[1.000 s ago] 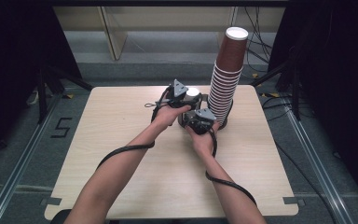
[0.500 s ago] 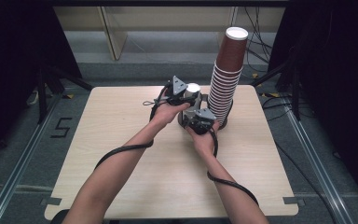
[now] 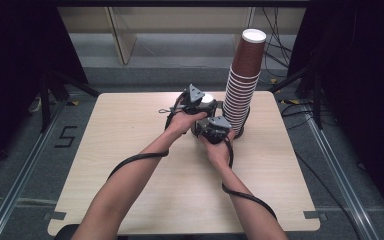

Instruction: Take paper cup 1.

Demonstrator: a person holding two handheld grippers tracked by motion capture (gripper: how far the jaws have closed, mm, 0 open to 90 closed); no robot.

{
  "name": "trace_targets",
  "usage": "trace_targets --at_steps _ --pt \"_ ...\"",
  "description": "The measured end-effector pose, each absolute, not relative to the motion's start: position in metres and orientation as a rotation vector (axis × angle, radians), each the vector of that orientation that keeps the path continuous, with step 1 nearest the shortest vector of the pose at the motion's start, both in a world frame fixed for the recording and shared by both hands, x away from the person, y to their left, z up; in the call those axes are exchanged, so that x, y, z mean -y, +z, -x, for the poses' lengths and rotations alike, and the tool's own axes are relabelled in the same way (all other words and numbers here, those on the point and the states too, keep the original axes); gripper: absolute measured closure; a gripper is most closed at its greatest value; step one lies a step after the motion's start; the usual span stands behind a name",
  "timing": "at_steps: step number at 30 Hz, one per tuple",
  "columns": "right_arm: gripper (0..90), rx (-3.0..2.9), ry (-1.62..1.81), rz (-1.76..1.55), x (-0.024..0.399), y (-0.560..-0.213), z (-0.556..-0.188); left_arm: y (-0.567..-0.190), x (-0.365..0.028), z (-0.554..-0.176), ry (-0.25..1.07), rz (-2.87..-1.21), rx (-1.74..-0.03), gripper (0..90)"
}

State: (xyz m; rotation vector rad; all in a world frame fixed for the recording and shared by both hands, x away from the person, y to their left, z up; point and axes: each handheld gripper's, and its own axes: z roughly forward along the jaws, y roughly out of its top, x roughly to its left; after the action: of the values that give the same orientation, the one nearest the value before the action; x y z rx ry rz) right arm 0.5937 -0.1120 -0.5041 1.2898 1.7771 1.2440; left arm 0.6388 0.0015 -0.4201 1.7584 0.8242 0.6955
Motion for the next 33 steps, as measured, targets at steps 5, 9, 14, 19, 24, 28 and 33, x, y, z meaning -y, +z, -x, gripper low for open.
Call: trace_targets --at_steps 5,9,14,19,24,28,33 --pt "28.3 -1.774 1.248 -1.302 0.113 -0.504 -0.593 -0.412 -0.004 -0.637 0.690 -1.749 -0.815 33.5" --pt "28.0 -1.799 1.206 -1.289 0.116 -0.501 -0.590 -0.395 -0.006 -0.632 0.704 -1.706 -0.787 33.7" --pt "27.7 -1.778 1.241 -1.251 0.115 -0.497 -0.586 -0.380 -0.007 -0.627 0.723 -1.684 -0.765 33.6" --pt "27.6 -1.777 1.260 -1.202 0.116 -0.486 -0.578 -0.367 -0.009 -0.621 0.740 -1.674 -0.741 33.7" --pt "26.5 -1.800 1.263 -1.157 0.119 -0.474 -0.568 -0.354 -0.014 -0.613 0.764 -1.659 -0.725 33.7" --pt "26.5 -1.828 1.264 -1.138 0.127 -0.463 -0.554 -0.341 -0.018 -0.603 0.775 -1.664 -0.688 33.7" --pt "26.1 -1.828 1.266 -1.082 0.134 -0.460 -0.549 -0.333 -0.023 -0.594 0.779 -1.687 -0.683 33.7"
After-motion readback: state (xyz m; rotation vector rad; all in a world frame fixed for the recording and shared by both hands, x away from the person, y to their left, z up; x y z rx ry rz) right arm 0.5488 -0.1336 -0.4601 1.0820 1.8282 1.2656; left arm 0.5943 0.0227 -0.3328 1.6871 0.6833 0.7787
